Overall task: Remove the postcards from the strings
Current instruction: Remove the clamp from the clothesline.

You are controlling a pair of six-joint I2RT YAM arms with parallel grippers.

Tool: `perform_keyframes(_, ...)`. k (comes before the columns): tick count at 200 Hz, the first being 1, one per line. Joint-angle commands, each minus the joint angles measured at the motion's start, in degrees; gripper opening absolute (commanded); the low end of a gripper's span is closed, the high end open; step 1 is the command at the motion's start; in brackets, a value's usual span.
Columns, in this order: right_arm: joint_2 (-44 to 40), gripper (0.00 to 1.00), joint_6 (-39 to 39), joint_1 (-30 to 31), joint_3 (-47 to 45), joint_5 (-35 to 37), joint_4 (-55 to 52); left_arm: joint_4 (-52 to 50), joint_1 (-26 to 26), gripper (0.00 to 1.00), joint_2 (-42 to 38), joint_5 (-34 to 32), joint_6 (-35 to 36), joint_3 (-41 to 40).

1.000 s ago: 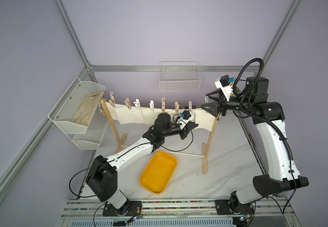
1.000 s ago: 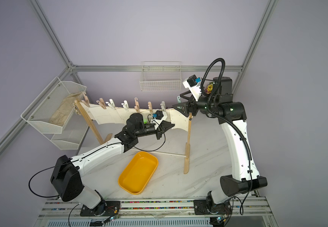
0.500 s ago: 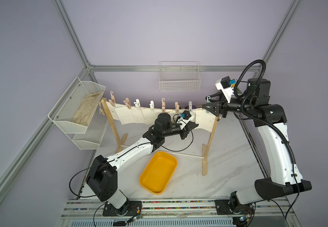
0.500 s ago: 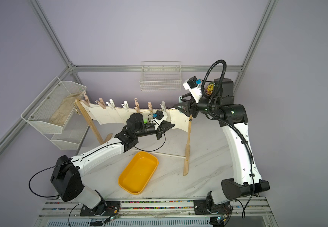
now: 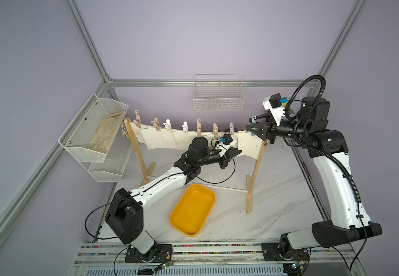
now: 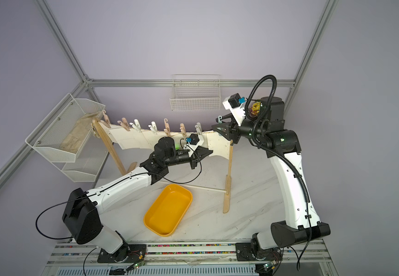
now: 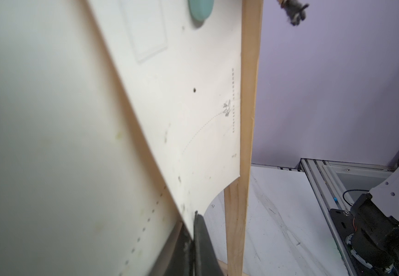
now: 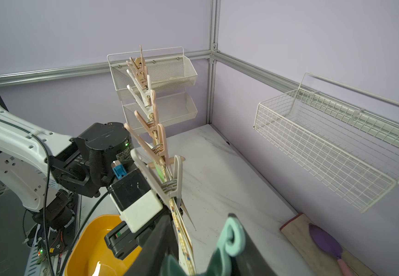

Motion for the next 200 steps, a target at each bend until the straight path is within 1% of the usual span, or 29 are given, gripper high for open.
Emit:
perform_keyframes(1,-1.16,0.36,0.57,0.45,-0.47,-0.63,4.56,0.72,-0.16,0.05,0.38,1.59,-0.27,3.47)
perform_keyframes(34,-1.9,0.34,2.65,0.42,-2.13,-0.03,9.06,0.28,-0.15,0.05,0.13,1.78,-0.16,2.96)
perform_keyframes(67,-4.42,0.29,6.74,0.4,-6.21,1.64,18.19,-0.92,-0.25,0.05,-0.61,1.69,0.68,1.78)
perform_keyframes(81,-4.52,0.29,7.98,0.4,-7.52,2.2,21.96,-1.23,-0.21,0.05,-1.14,1.35,0.88,0.99)
perform_keyframes(133,-4.47,0.29,10.34,0.41,-7.96,4.16,26.73,-2.43,-0.25,0.05,-4.47,-0.05,1.67,-2.85)
perform_keyframes(154,-4.42,0.29,11.14,0.4,-8.3,5.03,28.8,-3.4,-0.26,0.05,-6.67,-0.39,1.64,-4.25)
perform_keyframes(175,-4.56,0.3,12.27,0.38,-8.23,5.14,30.84,-5.81,-0.25,0.05,-9.34,-0.69,3.17,-5.71)
perform_keyframes(178,-4.53,0.31,12.52,0.44,-8.09,4.95,31.1,-6.28,-0.25,0.05,-11.35,-0.79,3.41,-5.91)
perform_keyframes(191,-4.53,0.31,14.0,0.38,-8.16,3.67,32.01,-9.05,-0.2,0.05,-14.61,-1.32,5.01,-6.93)
perform_keyframes(200,-6.41,0.33,15.48,0.45,-8.82,2.31,33.41,-11.11,-0.18,0.05,-17.1,-2.39,6.06,-7.98)
